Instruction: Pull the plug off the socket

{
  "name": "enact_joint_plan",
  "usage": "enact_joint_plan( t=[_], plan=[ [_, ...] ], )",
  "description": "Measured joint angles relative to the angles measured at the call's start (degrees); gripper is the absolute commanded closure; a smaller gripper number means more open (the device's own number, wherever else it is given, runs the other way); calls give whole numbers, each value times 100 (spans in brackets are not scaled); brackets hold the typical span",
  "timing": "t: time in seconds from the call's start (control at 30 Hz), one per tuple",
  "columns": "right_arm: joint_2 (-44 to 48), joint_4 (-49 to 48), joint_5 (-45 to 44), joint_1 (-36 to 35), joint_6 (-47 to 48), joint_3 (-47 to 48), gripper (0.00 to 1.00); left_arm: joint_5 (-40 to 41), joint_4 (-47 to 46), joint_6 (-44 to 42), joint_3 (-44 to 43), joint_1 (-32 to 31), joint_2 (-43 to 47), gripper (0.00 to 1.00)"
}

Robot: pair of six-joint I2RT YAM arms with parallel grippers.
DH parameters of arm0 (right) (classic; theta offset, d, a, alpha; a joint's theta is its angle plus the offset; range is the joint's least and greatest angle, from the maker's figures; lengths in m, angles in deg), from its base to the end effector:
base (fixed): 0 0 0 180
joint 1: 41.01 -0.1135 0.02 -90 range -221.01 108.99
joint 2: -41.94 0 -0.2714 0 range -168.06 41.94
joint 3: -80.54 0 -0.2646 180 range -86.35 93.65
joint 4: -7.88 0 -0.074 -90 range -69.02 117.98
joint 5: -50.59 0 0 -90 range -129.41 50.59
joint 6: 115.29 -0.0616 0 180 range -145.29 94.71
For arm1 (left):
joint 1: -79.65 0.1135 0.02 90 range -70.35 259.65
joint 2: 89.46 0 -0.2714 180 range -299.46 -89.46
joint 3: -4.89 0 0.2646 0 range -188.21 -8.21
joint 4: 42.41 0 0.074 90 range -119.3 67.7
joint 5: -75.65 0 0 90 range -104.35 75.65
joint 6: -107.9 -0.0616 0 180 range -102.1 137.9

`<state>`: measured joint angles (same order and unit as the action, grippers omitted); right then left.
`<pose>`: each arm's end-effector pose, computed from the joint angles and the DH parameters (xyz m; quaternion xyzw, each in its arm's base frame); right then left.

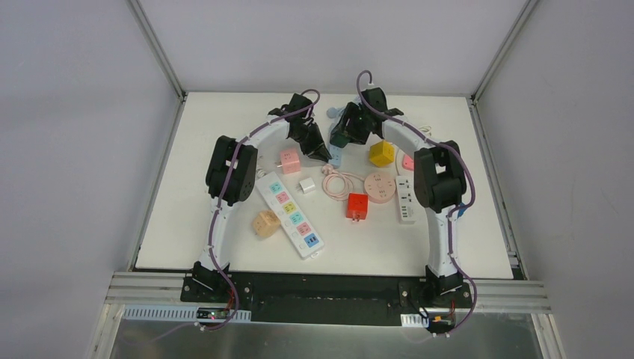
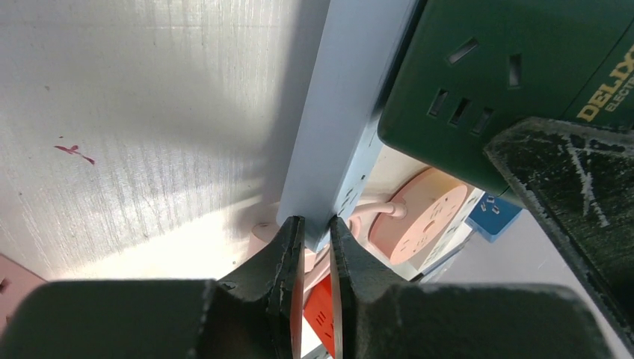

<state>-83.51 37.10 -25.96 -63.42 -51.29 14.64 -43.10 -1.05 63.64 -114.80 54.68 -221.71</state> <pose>0.4924 0.2186 0.1954 -0.0207 0.9032 0.2673 0.3351 0.4735 -0.2532 0.1534 -0.0904 0.9198 -0.3661 0.1081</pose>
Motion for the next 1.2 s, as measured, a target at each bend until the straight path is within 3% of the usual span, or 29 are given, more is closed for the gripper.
enact_joint_plan(
  t=[0.4,0.77,1.0,1.2],
  plan=[
    [4,1150,-1982,-782,702,706,100,-264,273,138,-142,4,-164,89],
    [4,1069,-798,-435,710,643,100,-337,501,144,-291,7,-203,90],
    [216,-216,101,-136,413,-321,100,-407,752,142,-498,33,-289,90],
    [264,-11,-315,-286,730,-229,100,-428,892,146,-621,28,-376,80]
  ],
)
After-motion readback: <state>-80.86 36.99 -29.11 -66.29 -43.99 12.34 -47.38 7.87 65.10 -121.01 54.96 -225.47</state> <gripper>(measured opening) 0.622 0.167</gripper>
